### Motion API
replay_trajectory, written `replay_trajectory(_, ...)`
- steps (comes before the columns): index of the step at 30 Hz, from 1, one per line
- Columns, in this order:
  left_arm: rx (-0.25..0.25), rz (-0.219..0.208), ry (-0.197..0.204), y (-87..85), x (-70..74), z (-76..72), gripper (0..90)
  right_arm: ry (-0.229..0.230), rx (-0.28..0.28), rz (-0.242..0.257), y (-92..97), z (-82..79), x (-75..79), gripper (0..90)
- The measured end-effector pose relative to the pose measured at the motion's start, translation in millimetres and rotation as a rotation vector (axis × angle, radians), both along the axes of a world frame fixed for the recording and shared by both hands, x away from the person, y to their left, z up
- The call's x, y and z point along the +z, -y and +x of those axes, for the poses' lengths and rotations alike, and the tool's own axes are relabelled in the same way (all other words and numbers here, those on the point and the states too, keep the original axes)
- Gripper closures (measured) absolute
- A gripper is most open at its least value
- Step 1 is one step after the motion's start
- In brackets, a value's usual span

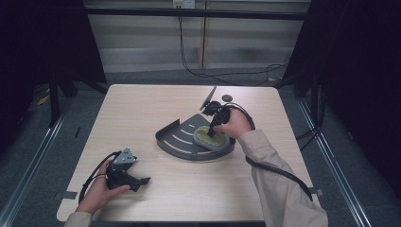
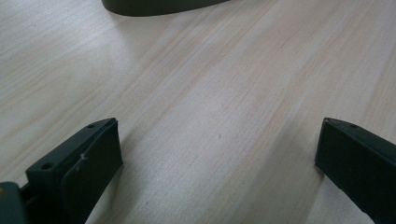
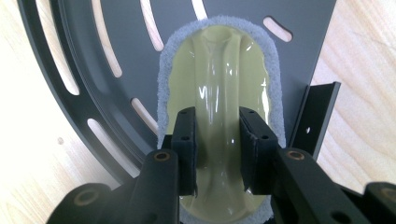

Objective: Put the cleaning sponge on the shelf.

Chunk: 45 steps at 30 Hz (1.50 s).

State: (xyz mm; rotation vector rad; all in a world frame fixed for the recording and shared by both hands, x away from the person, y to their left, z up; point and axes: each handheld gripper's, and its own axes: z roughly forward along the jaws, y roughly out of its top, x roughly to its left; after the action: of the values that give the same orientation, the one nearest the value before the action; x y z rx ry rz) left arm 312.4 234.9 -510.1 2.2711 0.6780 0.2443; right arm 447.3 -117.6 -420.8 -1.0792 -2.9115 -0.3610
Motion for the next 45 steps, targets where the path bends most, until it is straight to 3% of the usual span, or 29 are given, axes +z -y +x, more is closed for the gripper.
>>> replay_trajectory(22, 0.001, 0.004, 0.001, 0.1, 0.0, -0.2, 0.0, -0.022, -0.045, -0.031, 10.0, 0.0, -4.0, 70.1)
replay_trajectory(29, 0.001, 0.004, 0.001, 0.1, 0.0, -0.2, 0.0, -0.03, -0.086, -0.026, 13.2, -0.2, -4.7, 70.1)
replay_trajectory(45, 0.001, 0.004, 0.001, 0.2, 0.0, -0.2, 0.1, -0.038, -0.112, -0.023, 16.3, -2.4, -7.6, 70.1)
